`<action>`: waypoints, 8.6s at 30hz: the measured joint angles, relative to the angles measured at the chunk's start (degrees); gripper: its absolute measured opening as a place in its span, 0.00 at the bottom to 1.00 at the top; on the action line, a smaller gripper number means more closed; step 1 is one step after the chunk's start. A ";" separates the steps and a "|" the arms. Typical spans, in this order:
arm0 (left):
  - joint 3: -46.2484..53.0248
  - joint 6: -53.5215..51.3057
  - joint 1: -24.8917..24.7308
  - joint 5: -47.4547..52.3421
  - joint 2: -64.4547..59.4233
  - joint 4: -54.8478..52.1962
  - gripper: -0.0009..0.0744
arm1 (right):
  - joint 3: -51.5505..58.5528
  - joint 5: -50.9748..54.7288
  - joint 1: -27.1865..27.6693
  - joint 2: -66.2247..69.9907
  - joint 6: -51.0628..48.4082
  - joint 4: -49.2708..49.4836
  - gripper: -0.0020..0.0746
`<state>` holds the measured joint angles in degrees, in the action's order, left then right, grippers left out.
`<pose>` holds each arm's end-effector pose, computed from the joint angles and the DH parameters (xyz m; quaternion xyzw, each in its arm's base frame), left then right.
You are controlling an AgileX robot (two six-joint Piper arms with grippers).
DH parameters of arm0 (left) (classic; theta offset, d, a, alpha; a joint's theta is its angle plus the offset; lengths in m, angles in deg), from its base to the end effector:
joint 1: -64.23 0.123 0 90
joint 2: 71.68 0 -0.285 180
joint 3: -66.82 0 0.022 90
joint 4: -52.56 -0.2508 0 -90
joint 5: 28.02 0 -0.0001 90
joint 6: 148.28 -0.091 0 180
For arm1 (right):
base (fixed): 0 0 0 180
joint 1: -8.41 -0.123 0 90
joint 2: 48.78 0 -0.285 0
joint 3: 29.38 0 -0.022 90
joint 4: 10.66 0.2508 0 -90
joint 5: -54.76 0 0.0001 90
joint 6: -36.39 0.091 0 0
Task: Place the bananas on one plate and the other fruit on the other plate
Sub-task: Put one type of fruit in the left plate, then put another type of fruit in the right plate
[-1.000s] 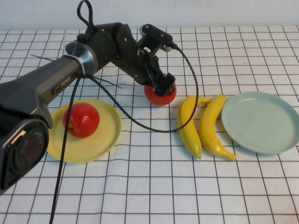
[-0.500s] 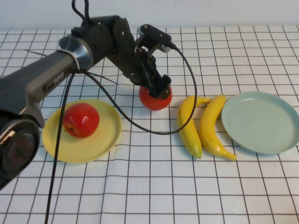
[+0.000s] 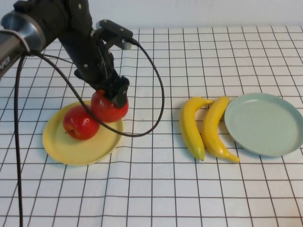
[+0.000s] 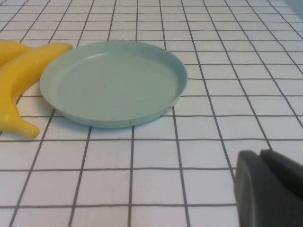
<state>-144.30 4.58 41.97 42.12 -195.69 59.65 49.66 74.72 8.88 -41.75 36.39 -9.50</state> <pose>0.4009 -0.1755 0.2822 0.4014 0.9019 -0.0543 0.1497 0.0533 0.0002 0.1718 0.0088 0.7987 0.0060 0.6016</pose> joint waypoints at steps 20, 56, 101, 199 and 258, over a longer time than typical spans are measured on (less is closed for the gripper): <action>10.77 -2.47 3.38 -4.76 0.69 6.59 0.90 | 0.00 0.00 0.00 0.00 0.00 0.00 0.01; 63.44 -3.96 3.27 -37.85 68.47 20.02 0.02 | 0.00 0.00 0.00 0.00 0.00 0.00 0.01; 109.77 28.72 14.66 -49.51 116.71 -12.71 0.01 | 0.00 0.00 0.00 -0.10 0.00 0.00 0.01; 109.77 28.60 14.66 -48.70 116.84 -9.79 0.01 | 0.00 -23.47 0.00 -0.10 0.00 67.09 0.01; 109.77 28.60 14.66 -48.70 116.84 -9.76 0.01 | -87.06 49.82 -24.21 100.44 -10.73 2.01 0.01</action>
<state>-34.53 33.18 56.63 -6.58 -78.85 49.89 -37.40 124.54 -15.33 58.69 25.65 -7.49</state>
